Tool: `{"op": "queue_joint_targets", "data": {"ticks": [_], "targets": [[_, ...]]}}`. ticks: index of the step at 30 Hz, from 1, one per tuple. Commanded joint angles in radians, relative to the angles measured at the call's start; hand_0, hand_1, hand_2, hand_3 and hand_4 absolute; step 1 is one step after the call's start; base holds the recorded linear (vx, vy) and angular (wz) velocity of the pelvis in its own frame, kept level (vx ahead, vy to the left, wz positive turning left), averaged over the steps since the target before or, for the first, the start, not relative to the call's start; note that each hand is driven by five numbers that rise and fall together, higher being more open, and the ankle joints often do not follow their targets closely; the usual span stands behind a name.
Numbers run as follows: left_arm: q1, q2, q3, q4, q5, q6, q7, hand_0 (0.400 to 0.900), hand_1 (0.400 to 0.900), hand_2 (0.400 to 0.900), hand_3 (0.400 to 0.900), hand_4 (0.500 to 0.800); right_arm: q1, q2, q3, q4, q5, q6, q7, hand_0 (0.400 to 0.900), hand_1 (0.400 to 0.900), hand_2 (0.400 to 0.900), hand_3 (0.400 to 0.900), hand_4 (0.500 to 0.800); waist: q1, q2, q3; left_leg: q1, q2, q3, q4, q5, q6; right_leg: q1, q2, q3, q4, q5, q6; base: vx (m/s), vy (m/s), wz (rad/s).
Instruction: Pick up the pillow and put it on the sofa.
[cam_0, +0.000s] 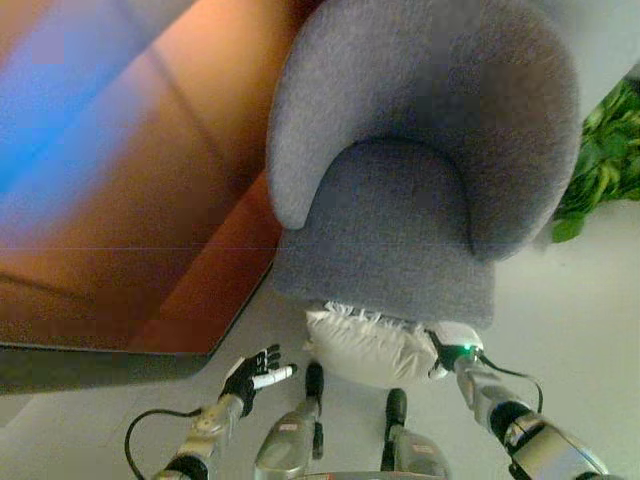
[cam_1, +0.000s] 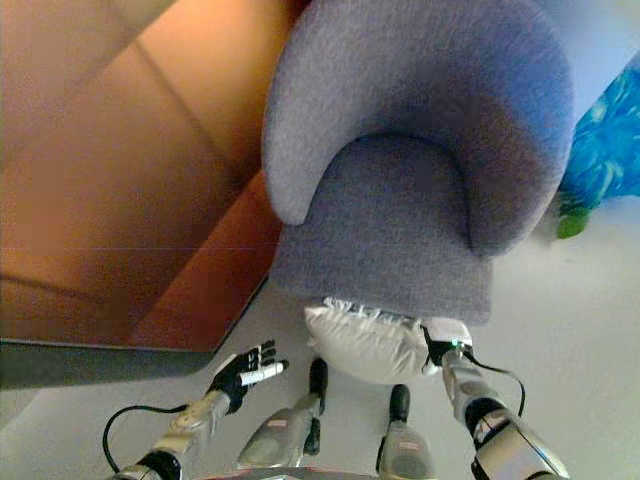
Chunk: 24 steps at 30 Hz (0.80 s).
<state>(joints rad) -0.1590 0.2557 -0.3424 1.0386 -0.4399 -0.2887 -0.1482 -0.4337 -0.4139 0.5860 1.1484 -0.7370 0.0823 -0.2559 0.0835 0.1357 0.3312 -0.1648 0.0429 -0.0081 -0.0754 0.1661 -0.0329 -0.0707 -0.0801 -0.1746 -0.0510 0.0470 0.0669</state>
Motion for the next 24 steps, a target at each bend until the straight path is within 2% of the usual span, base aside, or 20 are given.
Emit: {"op": "queue_joint_targets", "data": {"ticks": [1,6,14,18,24], "targets": [[-0.097,0.022,-0.021,-0.044,-0.085,-0.077,0.016,0.9,0.9,0.9,0.9,0.8,-0.147,-0.045,0.054,0.017,0.046,0.038,-0.024,0.9,0.9,0.9,0.9,0.8,0.016,-0.02,0.054,-0.05,-0.098,-0.057,0.041,-0.109,0.034,-0.164,-0.017,0.027,0.154,-0.05,-0.006,-0.03,0.043,0.04],[-0.121,0.017,-0.041,-0.067,-0.118,-0.096,0.035,0.9,0.9,0.9,0.9,0.8,-0.217,-0.062,0.067,0.039,0.043,0.03,-0.01,0.9,0.9,0.9,0.9,0.8,0.021,0.008,0.088,-0.116,-0.111,-0.051,0.066,-0.095,0.035,-0.237,-0.026,0.024,0.188,-0.047,-0.009,-0.02,0.035,0.05],[-0.168,0.004,-0.067,-0.09,-0.155,-0.123,0.073,0.9,0.9,0.9,0.9,0.8,-0.303,-0.073,0.084,0.058,0.05,0.04,0.01,0.9,0.9,0.9,0.9,0.8,0.024,0.028,0.129,-0.199,-0.127,-0.031,0.088,-0.071,0.039,-0.341,-0.043,0.011,0.232,-0.028,-0.002,-0.02,0.027,0.04],[-0.169,0.004,-0.076,-0.102,-0.174,-0.146,0.069,0.9,0.9,0.9,0.9,0.8,-0.329,-0.079,0.084,0.062,0.053,0.033,0.013,0.9,0.9,0.9,0.9,0.8,0.028,0.034,0.138,-0.221,-0.127,-0.023,0.095,-0.068,0.039,-0.369,-0.047,0.006,0.246,-0.027,0.0,0.0,0.027,0.0],[-0.203,-0.006,-0.086,-0.124,-0.175,-0.153,0.099,0.9,0.9,0.9,0.9,0.8,-0.389,-0.093,0.083,0.074,0.044,0.052,0.03,0.9,0.9,0.9,0.9,0.8,0.028,0.049,0.164,-0.29,-0.134,-0.009,0.114,-0.047,0.034,-0.445,-0.057,0.0,0.263,-0.001,0.006,-0.02,-0.003,0.05]]}}
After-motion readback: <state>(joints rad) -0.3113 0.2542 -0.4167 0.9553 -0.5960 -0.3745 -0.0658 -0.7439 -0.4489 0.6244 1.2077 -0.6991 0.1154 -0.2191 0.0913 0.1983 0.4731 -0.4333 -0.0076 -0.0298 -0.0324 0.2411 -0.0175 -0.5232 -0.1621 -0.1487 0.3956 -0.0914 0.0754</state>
